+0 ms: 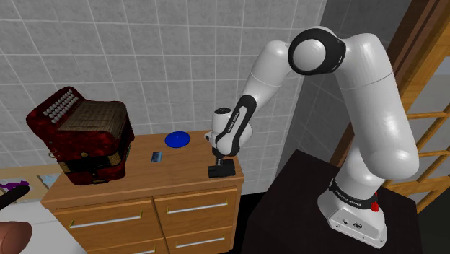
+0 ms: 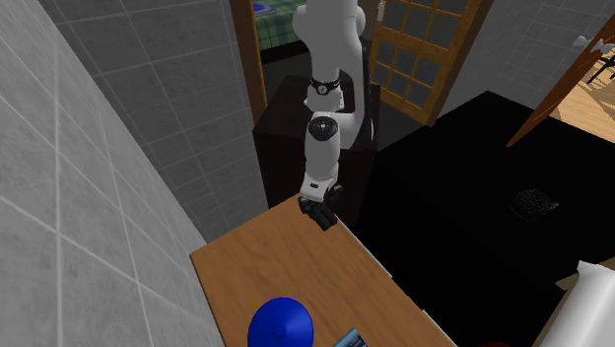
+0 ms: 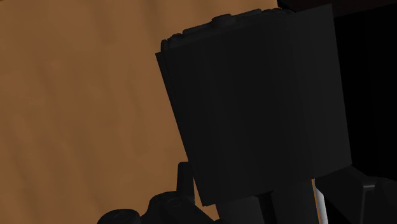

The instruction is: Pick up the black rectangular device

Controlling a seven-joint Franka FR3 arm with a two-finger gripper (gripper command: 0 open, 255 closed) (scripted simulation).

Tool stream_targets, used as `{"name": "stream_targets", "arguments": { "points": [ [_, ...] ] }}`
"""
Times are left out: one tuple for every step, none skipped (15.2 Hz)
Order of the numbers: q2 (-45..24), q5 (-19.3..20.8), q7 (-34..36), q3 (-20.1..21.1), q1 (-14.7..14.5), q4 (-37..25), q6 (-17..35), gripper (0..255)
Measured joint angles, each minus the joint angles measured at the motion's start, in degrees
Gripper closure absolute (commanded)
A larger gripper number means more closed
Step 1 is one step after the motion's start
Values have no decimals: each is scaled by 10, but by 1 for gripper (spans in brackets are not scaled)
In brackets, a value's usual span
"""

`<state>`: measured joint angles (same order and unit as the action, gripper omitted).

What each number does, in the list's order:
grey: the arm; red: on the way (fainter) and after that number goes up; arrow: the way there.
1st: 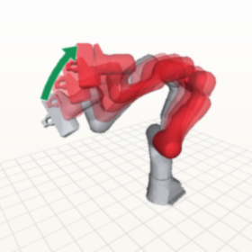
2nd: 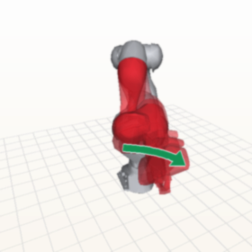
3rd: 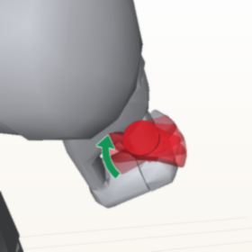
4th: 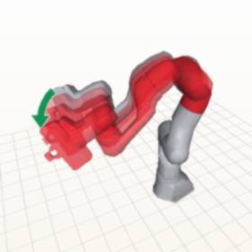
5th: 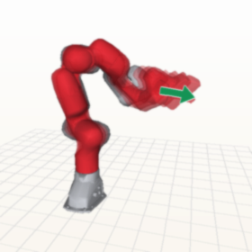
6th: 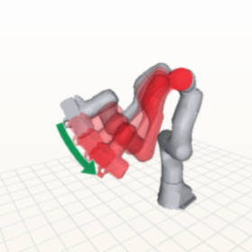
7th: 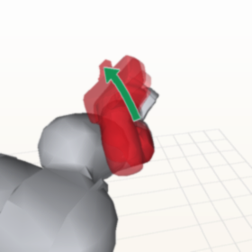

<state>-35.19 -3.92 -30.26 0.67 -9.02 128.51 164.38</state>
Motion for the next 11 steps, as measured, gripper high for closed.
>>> {"name": "stream_targets", "arguments": {
  "points": [
    [7, 0, 0, 0, 0, 3, -4, 255],
    [13, 0, 1, -1, -1, 5, -9, 255],
    [21, 0, 2, -1, -1, 8, -14, 255],
    [30, 1, 1, -1, -1, 12, -18, 255],
    [38, 1, 2, -2, -2, 15, -23, 255],
    [46, 1, 3, -2, -2, 17, -29, 255],
    [54, 2, 3, -3, -2, 19, -35, 255],
    [61, 2, 3, -3, -3, 21, -40, 255],
    [69, 2, 4, -3, -3, 22, -47, 255],
    [78, 3, 4, -4, -3, 25, -53, 255],
    [87, 3, 4, -4, -3, 29, -58, 255]
  ]
}}
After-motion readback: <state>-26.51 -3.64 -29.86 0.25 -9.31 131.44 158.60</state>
